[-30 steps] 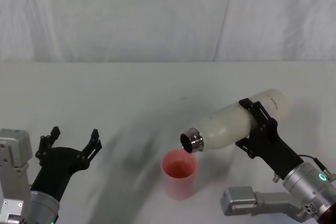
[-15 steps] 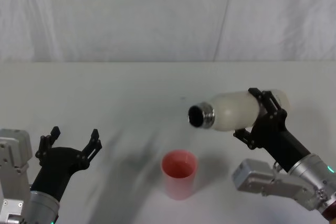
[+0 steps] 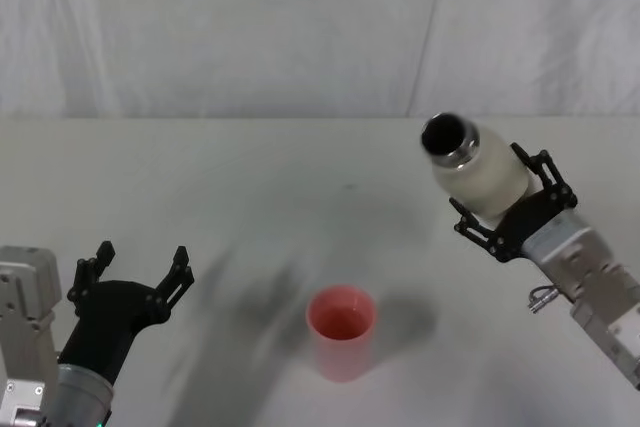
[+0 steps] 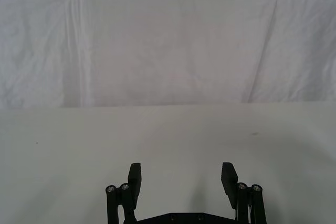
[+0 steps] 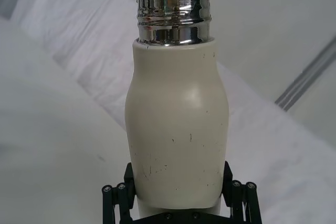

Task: Grasp the thermos with one hand and pour water into the cup lid.

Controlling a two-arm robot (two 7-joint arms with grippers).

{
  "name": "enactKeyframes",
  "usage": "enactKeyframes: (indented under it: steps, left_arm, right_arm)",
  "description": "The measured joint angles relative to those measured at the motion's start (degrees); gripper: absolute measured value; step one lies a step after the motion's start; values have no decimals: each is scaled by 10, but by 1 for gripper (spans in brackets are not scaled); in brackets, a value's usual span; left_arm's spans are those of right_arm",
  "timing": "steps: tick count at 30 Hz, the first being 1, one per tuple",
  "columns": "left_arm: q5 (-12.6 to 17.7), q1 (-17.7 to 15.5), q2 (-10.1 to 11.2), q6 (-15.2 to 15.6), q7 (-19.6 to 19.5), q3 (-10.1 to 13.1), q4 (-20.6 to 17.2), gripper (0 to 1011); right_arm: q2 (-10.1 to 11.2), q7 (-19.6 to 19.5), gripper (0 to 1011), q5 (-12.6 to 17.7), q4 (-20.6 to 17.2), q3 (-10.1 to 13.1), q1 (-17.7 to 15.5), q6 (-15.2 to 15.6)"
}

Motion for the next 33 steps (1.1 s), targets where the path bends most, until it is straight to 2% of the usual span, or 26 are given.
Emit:
enactKeyframes:
  steps: [1, 2, 3, 4, 12, 19, 33]
  left_arm:
    - [0, 0, 0, 0, 0, 0, 0, 1001]
    - [0, 0, 0, 0, 0, 0, 0, 1001]
    - [0, 0, 0, 0, 0, 0, 0, 1001]
    - [0, 0, 0, 0, 0, 0, 0, 1001]
    - [0, 0, 0, 0, 0, 0, 0, 1001]
    - [0, 0, 0, 0, 0, 0, 0, 1001]
    - [0, 0, 0, 0, 0, 0, 0, 1001]
  right_arm:
    - [-2, 5, 950, 10, 0, 3, -1, 1]
    - [-7, 19, 950, 36, -2, 12, -2, 6]
    - [-7, 19, 950, 36, -2, 12, -2, 6]
    - [-12, 34, 950, 62, -2, 20, -3, 12]
    - [-27, 87, 950, 167, -2, 44, -5, 50]
    - [-32, 102, 950, 214, 6, 50, -5, 65]
    - [-44, 94, 950, 261, 37, 57, 2, 73]
